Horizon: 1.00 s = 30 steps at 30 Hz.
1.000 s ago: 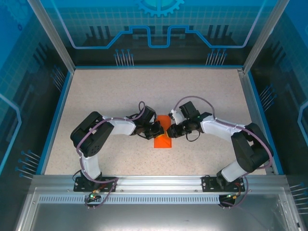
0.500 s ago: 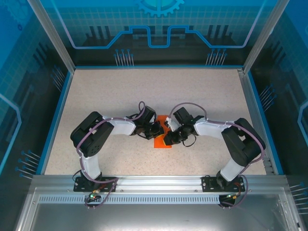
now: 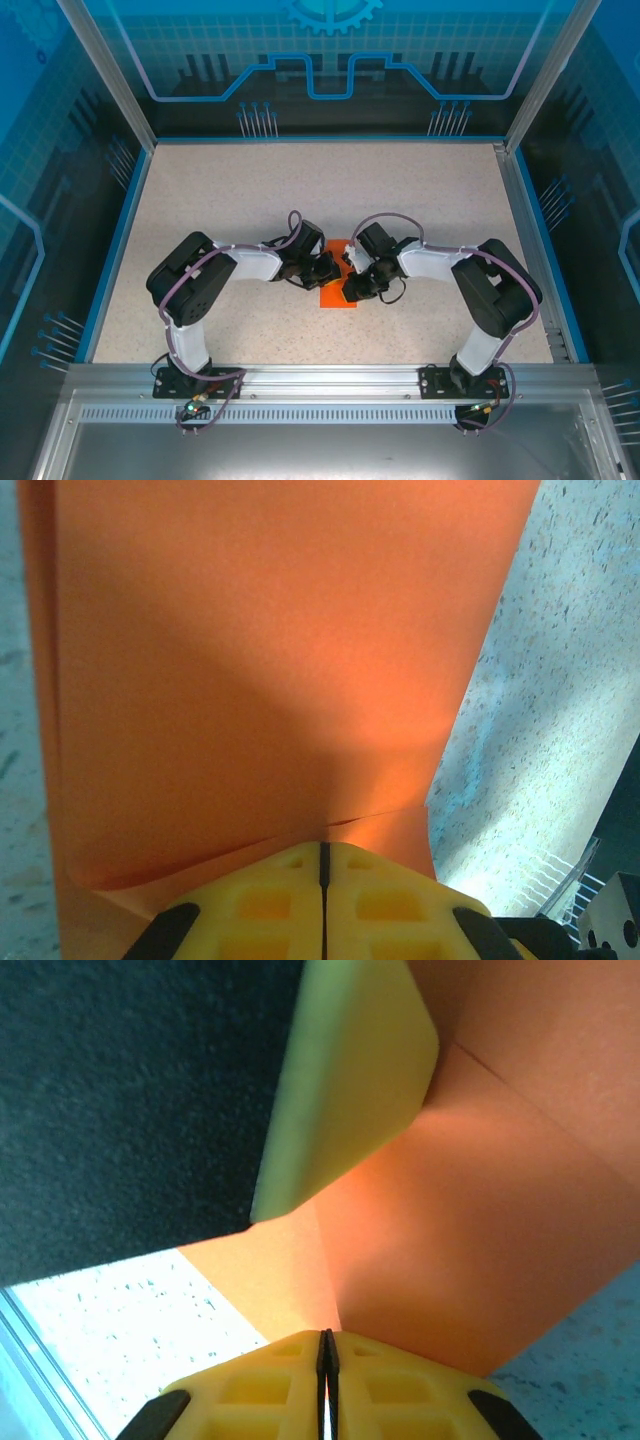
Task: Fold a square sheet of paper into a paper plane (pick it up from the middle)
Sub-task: Fold the triangle a second time at the center of the table.
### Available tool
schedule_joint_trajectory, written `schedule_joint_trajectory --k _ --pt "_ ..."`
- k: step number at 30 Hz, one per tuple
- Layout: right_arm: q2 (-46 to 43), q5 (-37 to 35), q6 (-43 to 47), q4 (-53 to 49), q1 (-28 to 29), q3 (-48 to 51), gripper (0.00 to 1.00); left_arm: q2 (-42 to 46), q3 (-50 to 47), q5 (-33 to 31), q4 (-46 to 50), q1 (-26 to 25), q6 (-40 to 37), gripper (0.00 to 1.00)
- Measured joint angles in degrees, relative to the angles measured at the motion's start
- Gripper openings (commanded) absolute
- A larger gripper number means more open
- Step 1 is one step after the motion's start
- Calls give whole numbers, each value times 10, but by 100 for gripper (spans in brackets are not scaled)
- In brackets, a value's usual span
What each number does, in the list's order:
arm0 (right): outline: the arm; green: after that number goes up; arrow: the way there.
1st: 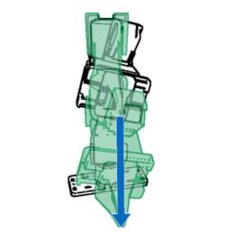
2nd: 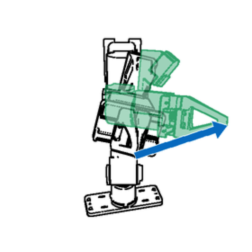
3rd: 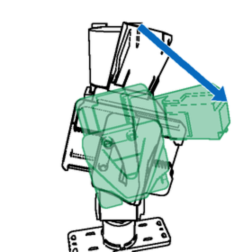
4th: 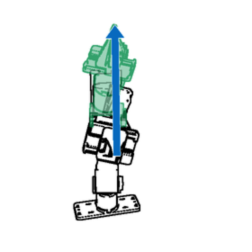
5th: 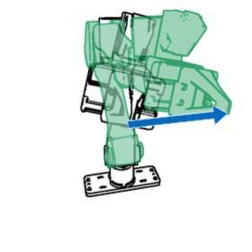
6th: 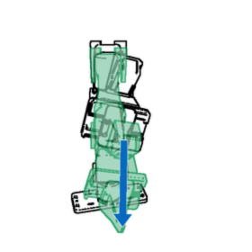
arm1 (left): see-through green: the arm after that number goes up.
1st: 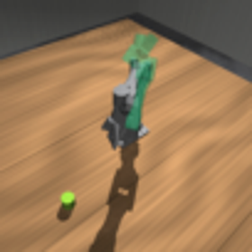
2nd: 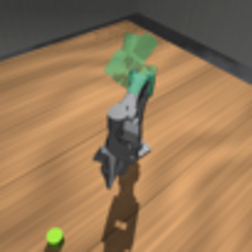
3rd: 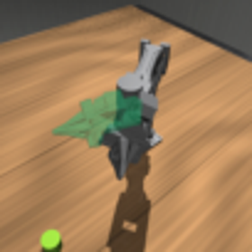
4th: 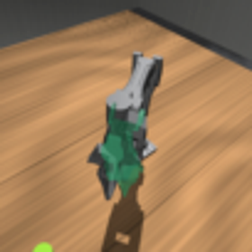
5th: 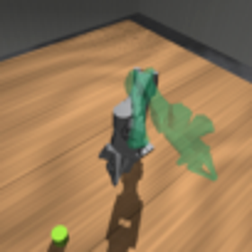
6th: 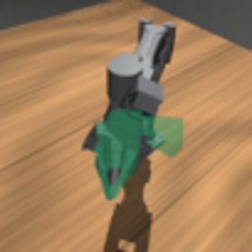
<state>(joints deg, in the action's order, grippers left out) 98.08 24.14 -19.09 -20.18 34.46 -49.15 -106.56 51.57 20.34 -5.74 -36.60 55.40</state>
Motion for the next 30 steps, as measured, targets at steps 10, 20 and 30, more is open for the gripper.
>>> schedule_joint_trajectory --k 10,20,30 --pt "2 -14 0 -8 -3 3 12 0 0 0 0 0 0 6" --pt "-1 37 -26 36 -28 35 16 0 0 -2 -1 -1 0 6" --pt "-17 41 -37 42 -33 55 16 -1 0 -1 -2 -4 0 5"
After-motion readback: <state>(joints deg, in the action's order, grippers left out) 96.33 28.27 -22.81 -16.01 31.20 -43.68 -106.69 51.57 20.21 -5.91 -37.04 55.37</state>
